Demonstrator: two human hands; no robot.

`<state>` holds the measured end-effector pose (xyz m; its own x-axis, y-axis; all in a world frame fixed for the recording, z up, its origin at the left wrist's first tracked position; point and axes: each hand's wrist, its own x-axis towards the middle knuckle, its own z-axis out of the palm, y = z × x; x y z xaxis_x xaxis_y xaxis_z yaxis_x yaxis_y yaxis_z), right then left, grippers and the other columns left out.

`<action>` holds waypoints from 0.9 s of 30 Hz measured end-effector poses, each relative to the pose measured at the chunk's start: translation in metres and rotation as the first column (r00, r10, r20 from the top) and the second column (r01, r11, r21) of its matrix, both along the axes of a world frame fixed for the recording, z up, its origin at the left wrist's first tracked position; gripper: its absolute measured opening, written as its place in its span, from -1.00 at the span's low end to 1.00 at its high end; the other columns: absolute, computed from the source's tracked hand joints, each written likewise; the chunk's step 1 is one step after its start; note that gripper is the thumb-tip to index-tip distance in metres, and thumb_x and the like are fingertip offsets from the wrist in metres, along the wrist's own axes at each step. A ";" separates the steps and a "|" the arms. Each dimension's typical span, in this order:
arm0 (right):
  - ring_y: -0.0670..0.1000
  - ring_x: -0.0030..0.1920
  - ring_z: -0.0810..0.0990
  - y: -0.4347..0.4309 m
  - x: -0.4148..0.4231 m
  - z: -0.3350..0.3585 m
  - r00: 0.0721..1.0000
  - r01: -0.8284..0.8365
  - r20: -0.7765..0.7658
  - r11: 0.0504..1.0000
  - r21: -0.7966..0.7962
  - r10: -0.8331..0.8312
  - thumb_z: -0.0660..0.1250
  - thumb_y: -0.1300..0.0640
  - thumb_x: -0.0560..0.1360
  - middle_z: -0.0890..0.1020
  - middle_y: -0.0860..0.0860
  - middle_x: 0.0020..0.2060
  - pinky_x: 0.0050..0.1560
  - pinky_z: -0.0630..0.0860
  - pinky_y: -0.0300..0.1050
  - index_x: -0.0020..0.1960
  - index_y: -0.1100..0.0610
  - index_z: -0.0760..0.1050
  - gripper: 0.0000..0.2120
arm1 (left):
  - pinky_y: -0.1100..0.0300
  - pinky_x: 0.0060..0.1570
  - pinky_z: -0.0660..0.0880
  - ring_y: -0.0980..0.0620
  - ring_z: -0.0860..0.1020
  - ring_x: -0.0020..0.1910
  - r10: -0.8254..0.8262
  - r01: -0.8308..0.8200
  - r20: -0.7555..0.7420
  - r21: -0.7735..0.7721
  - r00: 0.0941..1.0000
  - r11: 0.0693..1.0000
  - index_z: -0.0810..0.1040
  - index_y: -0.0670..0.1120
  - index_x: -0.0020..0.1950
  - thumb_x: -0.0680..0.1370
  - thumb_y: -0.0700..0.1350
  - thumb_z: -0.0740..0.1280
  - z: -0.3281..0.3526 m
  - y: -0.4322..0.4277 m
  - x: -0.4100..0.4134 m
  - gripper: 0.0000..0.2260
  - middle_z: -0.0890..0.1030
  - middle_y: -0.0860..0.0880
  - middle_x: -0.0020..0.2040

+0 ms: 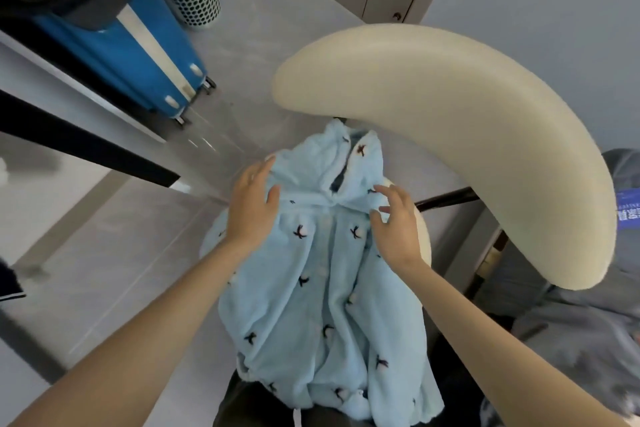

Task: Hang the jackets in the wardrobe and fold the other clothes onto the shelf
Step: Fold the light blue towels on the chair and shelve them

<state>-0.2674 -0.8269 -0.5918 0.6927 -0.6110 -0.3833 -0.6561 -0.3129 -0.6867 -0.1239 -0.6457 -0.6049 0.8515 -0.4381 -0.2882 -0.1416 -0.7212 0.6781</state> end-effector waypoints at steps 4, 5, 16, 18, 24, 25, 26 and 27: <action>0.02 0.14 0.50 0.037 -0.007 -0.029 0.992 -0.102 -0.064 0.992 0.076 0.107 0.19 0.25 0.61 0.41 0.02 0.27 -0.01 0.43 -0.25 0.30 0.06 0.43 -0.71 | -0.01 0.43 0.23 -0.08 0.30 0.43 0.071 -0.069 -0.113 0.022 0.991 0.997 0.29 -0.15 0.50 0.61 -0.25 0.21 -0.031 0.050 -0.023 -0.57 0.38 -0.13 0.43; 0.04 0.20 0.47 0.046 -0.007 -0.036 0.980 -0.172 -0.087 0.982 0.075 0.178 0.19 0.24 0.60 0.40 0.02 0.31 0.11 0.42 -0.21 0.32 0.05 0.42 -0.69 | -0.02 0.42 0.24 -0.08 0.31 0.43 0.106 -0.103 -0.155 0.029 0.982 0.994 0.29 -0.16 0.49 0.61 -0.24 0.22 -0.038 0.061 -0.029 -0.57 0.39 -0.12 0.43; 0.28 0.37 0.28 0.091 0.012 -0.090 0.764 -0.442 -0.512 0.896 0.030 0.394 0.18 0.11 0.58 0.01 -0.05 0.52 0.31 0.36 0.13 0.47 -0.09 0.19 -0.52 | -0.12 0.25 0.45 -0.19 0.51 0.24 0.638 -0.703 -0.583 0.153 0.503 0.694 0.30 -0.23 0.45 0.56 0.11 0.32 -0.109 0.127 -0.049 -0.40 0.50 -0.20 0.31; 0.24 0.40 0.21 0.100 0.015 -0.089 0.739 -0.482 -0.569 0.873 -0.071 0.362 0.19 0.06 0.58 0.08 -0.03 0.49 0.36 0.28 0.14 0.46 -0.08 0.19 -0.53 | -0.06 0.20 0.49 -0.17 0.54 0.19 0.663 -0.769 -0.667 0.208 0.341 0.605 0.39 -0.21 0.40 0.51 0.17 0.36 -0.118 0.128 -0.041 -0.39 0.54 -0.17 0.27; 0.11 0.37 0.28 0.135 0.039 -0.080 0.815 -0.579 -0.167 0.790 -0.200 0.555 0.25 0.12 0.58 0.29 0.01 0.44 0.34 0.29 -0.02 0.46 0.02 0.30 -0.55 | -0.13 0.17 0.53 -0.18 0.59 0.14 0.518 -0.806 -0.796 0.064 0.315 0.589 0.47 -0.17 0.35 0.44 -0.01 0.50 -0.126 0.137 -0.045 -0.46 0.58 -0.18 0.23; 0.10 0.37 0.30 0.143 0.046 -0.081 0.768 -0.640 -0.131 0.752 -0.160 0.626 0.25 0.11 0.58 0.27 0.00 0.46 0.33 0.29 -0.05 0.47 0.00 0.27 -0.53 | -0.13 0.17 0.53 -0.18 0.60 0.13 0.502 -0.807 -0.800 0.039 0.329 0.590 0.47 -0.15 0.36 0.43 -0.02 0.52 -0.127 0.140 -0.049 -0.45 0.59 -0.16 0.23; 0.10 0.35 0.31 0.152 0.052 -0.082 0.710 -0.704 -0.133 0.701 -0.112 0.691 0.26 0.09 0.58 0.22 -0.02 0.48 0.30 0.32 -0.05 0.50 -0.04 0.23 -0.49 | -0.12 0.18 0.53 -0.16 0.59 0.14 0.490 -0.815 -0.807 0.020 0.329 0.580 0.46 -0.12 0.37 0.41 -0.01 0.53 -0.127 0.143 -0.052 -0.42 0.58 -0.14 0.24; 0.10 0.34 0.30 0.160 0.057 -0.084 0.650 -0.758 -0.168 0.650 -0.063 0.741 0.27 0.05 0.58 0.17 -0.04 0.49 0.26 0.37 -0.04 0.51 -0.10 0.18 -0.46 | -0.12 0.20 0.51 -0.16 0.58 0.17 0.486 -0.827 -0.813 0.009 0.321 0.562 0.44 -0.10 0.39 0.41 0.01 0.53 -0.129 0.145 -0.054 -0.40 0.57 -0.13 0.25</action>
<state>-0.2102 -0.6670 -0.6762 0.8889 0.0519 -0.4551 -0.2321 -0.8054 -0.5453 -0.1783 -0.5005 -0.7343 0.5027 -0.0251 -0.8641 0.8639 -0.0204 0.5032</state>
